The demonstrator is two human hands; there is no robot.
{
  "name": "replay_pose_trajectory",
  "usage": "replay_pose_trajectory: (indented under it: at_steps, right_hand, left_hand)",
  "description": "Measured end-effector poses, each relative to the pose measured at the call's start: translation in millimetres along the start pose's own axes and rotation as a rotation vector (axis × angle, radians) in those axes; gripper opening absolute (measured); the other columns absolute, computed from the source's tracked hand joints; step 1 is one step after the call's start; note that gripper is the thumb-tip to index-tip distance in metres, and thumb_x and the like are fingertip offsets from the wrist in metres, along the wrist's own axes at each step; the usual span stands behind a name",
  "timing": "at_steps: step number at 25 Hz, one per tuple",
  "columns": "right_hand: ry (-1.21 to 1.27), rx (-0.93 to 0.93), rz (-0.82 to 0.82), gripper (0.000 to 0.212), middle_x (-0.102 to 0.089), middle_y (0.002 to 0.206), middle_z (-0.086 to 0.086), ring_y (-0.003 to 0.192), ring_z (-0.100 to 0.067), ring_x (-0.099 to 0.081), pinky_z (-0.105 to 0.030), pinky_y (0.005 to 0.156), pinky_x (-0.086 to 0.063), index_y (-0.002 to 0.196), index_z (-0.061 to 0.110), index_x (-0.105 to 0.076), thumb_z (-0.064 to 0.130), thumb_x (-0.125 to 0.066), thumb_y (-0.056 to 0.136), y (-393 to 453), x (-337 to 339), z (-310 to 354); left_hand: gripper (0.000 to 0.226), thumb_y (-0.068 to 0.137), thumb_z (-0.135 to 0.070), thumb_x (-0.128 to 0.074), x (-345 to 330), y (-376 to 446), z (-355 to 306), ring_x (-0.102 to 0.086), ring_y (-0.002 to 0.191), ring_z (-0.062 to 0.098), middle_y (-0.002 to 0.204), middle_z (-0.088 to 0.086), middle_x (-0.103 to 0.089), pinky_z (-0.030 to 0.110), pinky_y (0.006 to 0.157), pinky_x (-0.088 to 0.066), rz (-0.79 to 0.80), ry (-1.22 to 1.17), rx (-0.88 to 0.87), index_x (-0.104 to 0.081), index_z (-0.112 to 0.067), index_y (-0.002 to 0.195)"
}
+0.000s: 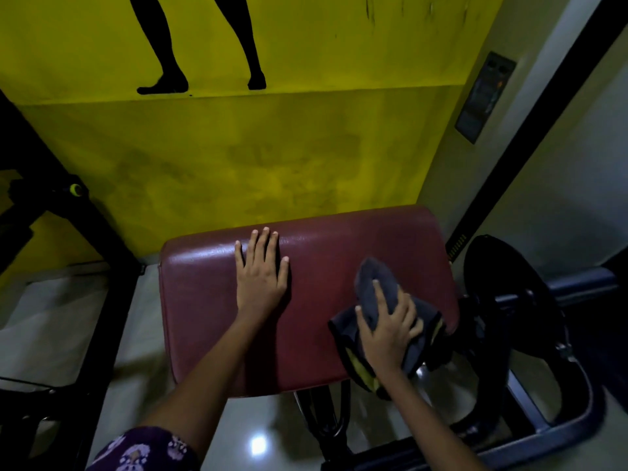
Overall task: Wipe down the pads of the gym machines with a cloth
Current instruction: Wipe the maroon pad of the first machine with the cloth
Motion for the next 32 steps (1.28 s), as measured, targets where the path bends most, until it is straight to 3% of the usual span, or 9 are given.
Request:
replay_pose_trajectory:
  at_steps: [3,5,10,16,21,23,27,29,32]
  right_hand:
    - [-0.144,0.576,0.090,0.066,-0.036,0.141,-0.009,0.123,-0.033,-0.039,-0.052,0.090,-0.032,0.143,0.038,-0.027,0.050,-0.041,0.079,4,0,-15]
    - [-0.241,0.744,0.093,0.073,-0.033,0.144,-0.007,0.126,-0.031,-0.040,-0.048,0.091,-0.029,0.144,0.040,-0.020,0.047,-0.042,0.075,22,5,-50]
    - [0.056,-0.103,0.003,0.056,-0.047,0.135,-0.021,0.118,-0.044,-0.046,-0.061,0.091,-0.038,0.136,0.026,-0.049,0.049,-0.040,0.085,76,29,-116]
    - [-0.107,0.692,0.007,0.063,-0.039,0.140,-0.007,0.121,-0.032,-0.039,-0.052,0.090,-0.031,0.136,0.034,-0.040,0.044,-0.045,0.074,67,14,-46]
    - [0.177,-0.033,-0.026,0.050,-0.050,0.134,-0.018,0.117,-0.043,-0.046,-0.059,0.092,-0.034,0.134,0.027,-0.052,0.041,-0.059,0.086,170,24,-86]
    - [0.120,0.111,-0.083,0.053,-0.050,0.134,-0.018,0.118,-0.041,-0.044,-0.059,0.092,-0.036,0.133,0.027,-0.053,0.042,-0.062,0.083,175,25,-58]
    - [-0.006,0.885,0.007,0.068,-0.056,0.128,-0.013,0.114,-0.033,-0.043,-0.056,0.090,-0.038,0.131,0.030,-0.054,0.046,-0.072,0.067,153,7,17]
    - [0.035,0.797,0.058,0.058,-0.060,0.120,-0.012,0.107,-0.033,-0.053,-0.056,0.088,-0.038,0.128,0.029,-0.058,0.050,-0.064,0.073,191,6,19]
    - [0.105,0.295,0.318,0.053,-0.052,0.130,-0.011,0.122,-0.032,-0.042,-0.053,0.101,-0.025,0.135,0.028,-0.049,0.055,-0.048,0.090,253,-6,-20]
  left_hand:
    - [0.056,0.092,-0.039,-0.032,1,1,3,-0.029,0.140,0.024,0.146,0.009,-0.042,0.050,0.116,-0.010,-0.023,-0.003,0.010,-0.046,-0.009,0.137]
    - [0.055,0.091,-0.037,-0.036,2,3,0,-0.026,0.141,0.026,0.147,0.011,-0.040,0.052,0.115,-0.008,-0.034,-0.058,0.097,-0.045,-0.007,0.137]
    - [0.064,0.089,-0.042,-0.037,-22,-8,-69,-0.016,0.144,0.028,0.153,0.012,-0.027,0.051,0.115,-0.001,0.019,-0.085,0.125,-0.037,-0.005,0.142]
    - [0.064,0.089,-0.043,-0.031,-39,-15,-85,-0.015,0.144,0.025,0.153,0.009,-0.029,0.049,0.115,0.002,-0.053,0.032,0.188,-0.037,-0.010,0.143]
    - [0.062,0.091,-0.043,-0.032,-37,-16,-86,-0.014,0.144,0.022,0.153,0.007,-0.030,0.051,0.116,-0.005,-0.082,0.053,0.192,-0.036,-0.012,0.144]
    - [0.061,0.091,-0.043,-0.033,-37,-17,-86,-0.016,0.144,0.022,0.152,0.007,-0.031,0.052,0.116,-0.007,-0.089,0.062,0.200,-0.037,-0.012,0.144]
    - [0.061,0.092,-0.044,-0.033,-36,-17,-86,-0.020,0.143,0.023,0.151,0.007,-0.033,0.051,0.115,-0.008,-0.100,0.079,0.199,-0.038,-0.012,0.143]
    - [0.061,0.092,-0.043,-0.034,-35,-16,-87,-0.020,0.143,0.023,0.151,0.007,-0.033,0.050,0.116,-0.007,-0.107,0.083,0.196,-0.038,-0.011,0.143]
    - [0.060,0.092,-0.043,-0.034,-33,-17,-89,-0.018,0.143,0.022,0.151,0.007,-0.033,0.047,0.116,-0.004,-0.115,0.081,0.198,-0.038,-0.011,0.143]
Point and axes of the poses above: each hand's wrist, its own y-axis towards the middle knuckle, its own x-axis out of the back of the hand, z = x × y, the point moved 9 cm from there along y, towards the middle knuckle
